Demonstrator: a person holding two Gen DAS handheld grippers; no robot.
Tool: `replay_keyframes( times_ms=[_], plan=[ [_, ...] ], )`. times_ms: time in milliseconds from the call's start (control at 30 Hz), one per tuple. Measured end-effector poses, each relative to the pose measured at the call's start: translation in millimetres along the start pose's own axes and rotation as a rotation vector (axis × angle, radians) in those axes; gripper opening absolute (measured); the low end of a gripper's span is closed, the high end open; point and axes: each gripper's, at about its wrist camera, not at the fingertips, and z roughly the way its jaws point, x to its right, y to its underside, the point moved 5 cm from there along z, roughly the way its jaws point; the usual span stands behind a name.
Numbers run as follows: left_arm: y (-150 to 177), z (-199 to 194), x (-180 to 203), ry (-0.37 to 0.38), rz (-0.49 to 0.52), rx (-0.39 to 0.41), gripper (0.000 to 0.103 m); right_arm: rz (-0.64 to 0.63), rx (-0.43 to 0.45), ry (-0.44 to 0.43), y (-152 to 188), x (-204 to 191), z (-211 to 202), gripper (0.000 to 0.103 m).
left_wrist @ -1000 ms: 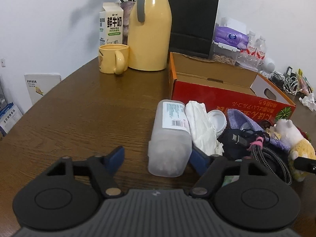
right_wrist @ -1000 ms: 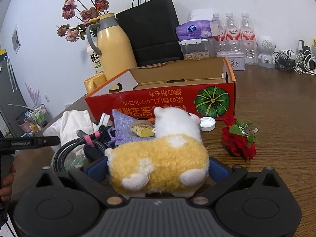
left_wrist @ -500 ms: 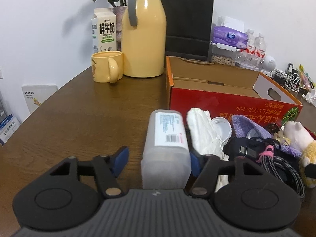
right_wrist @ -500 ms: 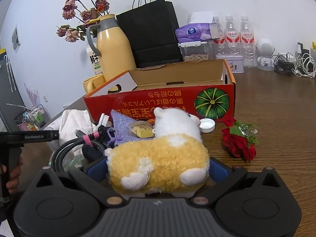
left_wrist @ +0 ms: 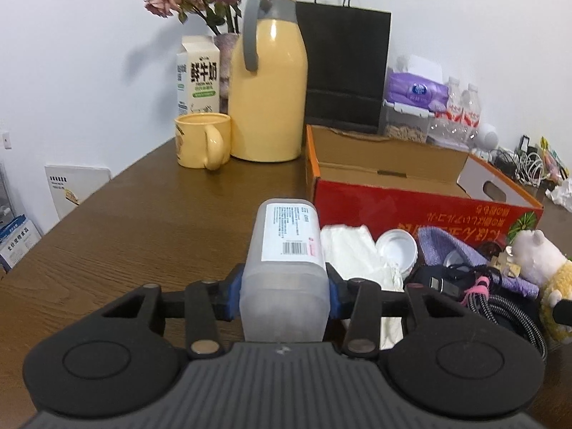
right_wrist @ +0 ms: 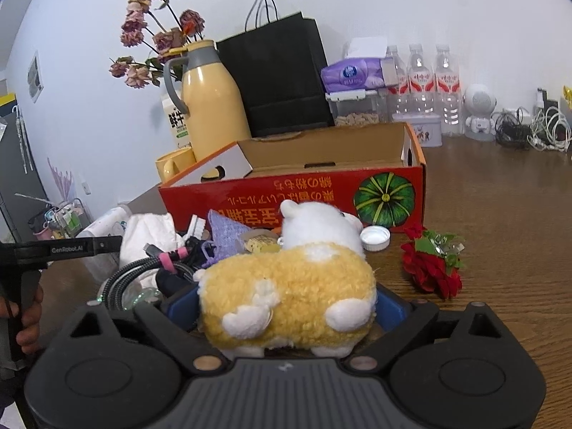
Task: Organize objects
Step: 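Lower the swab container and sheep plush into the box, open both grippers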
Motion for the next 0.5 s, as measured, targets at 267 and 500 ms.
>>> replay_keyframes(
  times_ms=[267, 500],
  plan=[
    [-19.5, -27.3, -2.0, 0.01, 0.0, 0.083, 0.044, -0.031, 0.06, 0.015, -6.4, -6.7, -15.8, 0.094],
    [-45.5, -43.2, 17.1, 0.072, 0.021, 0.156, 0.044, -0.058, 0.119, 0.028, -20.8, -13.6, -27.4, 0.094]
  ],
)
